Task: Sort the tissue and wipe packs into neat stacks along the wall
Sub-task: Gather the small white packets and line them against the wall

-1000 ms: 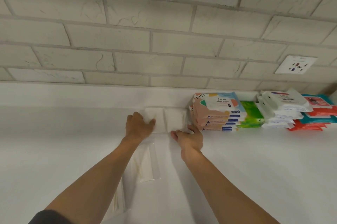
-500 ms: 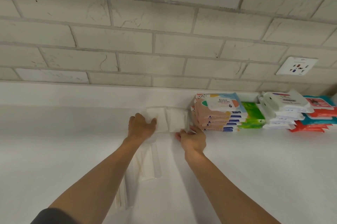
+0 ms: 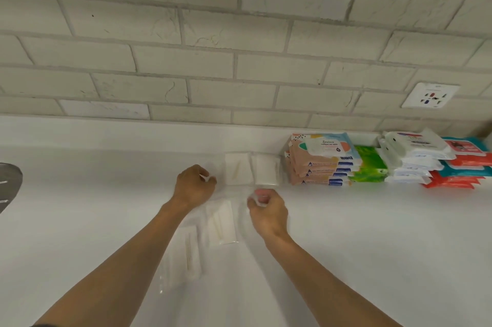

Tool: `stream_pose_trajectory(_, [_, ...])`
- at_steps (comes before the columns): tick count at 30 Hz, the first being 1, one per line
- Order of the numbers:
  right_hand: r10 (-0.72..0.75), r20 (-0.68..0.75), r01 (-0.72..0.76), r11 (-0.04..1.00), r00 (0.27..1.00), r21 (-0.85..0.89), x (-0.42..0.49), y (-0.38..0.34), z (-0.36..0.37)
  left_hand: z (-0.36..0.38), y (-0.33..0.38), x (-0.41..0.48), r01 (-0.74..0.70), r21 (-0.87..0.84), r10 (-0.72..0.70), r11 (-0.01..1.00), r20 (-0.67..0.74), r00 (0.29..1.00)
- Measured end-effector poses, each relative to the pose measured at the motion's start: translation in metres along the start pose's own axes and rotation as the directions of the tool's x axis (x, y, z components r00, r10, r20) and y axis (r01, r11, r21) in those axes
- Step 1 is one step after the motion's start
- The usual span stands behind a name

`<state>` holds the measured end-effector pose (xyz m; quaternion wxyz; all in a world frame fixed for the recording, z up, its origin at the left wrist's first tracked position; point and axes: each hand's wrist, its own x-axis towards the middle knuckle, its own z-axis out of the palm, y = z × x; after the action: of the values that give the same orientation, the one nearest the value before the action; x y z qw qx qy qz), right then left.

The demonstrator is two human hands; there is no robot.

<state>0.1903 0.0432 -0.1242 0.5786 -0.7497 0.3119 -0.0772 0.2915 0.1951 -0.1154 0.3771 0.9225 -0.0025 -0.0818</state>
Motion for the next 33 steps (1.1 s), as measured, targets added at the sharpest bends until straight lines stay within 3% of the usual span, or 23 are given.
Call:
stream_pose_trajectory(5, [-0.079,0.174,0.122,0.960,0.982,-0.251,-0.035,0.003,0.013,-0.028,-0.017,-0.031,-0.023,0.126,0.019,0.992,0.038,0.999])
stream_pose_trajectory(9, [-0.153,0.255,0.269,0.809,0.955,-0.523,-0.054,0.009,0.021,-0.041,-0.035,-0.057,0.036,0.219,-0.066,0.975,0.131,0.989])
stream_pose_trajectory(13, [-0.215,0.258,0.334,0.678,0.942,-0.655,-0.068,0.014,0.030,-0.045,-0.049,-0.081,0.105,0.390,-0.185,0.915,0.175,0.967])
stream_pose_trajectory(16, [-0.245,0.276,0.369,0.629,0.930,-0.684,-0.074,0.017,0.032,-0.039,-0.049,-0.099,0.134,0.509,-0.232,0.850,0.132,0.964])
stream_pose_trajectory(23, [-0.135,0.260,0.249,0.841,0.956,-0.480,-0.074,0.013,0.020,-0.020,-0.046,-0.116,0.214,0.546,-0.285,0.810,0.047,0.957])
stream_pose_trajectory(26, [-0.077,0.265,0.178,0.907,0.961,-0.381,-0.072,0.010,0.012,-0.023,-0.041,-0.120,0.196,0.538,-0.246,0.820,0.022,0.969])
stream_pose_trajectory(33, [-0.068,0.244,0.127,0.964,0.968,-0.235,-0.073,0.016,-0.008,-0.030,-0.046,-0.121,0.178,0.179,-0.191,0.968,0.055,0.980])
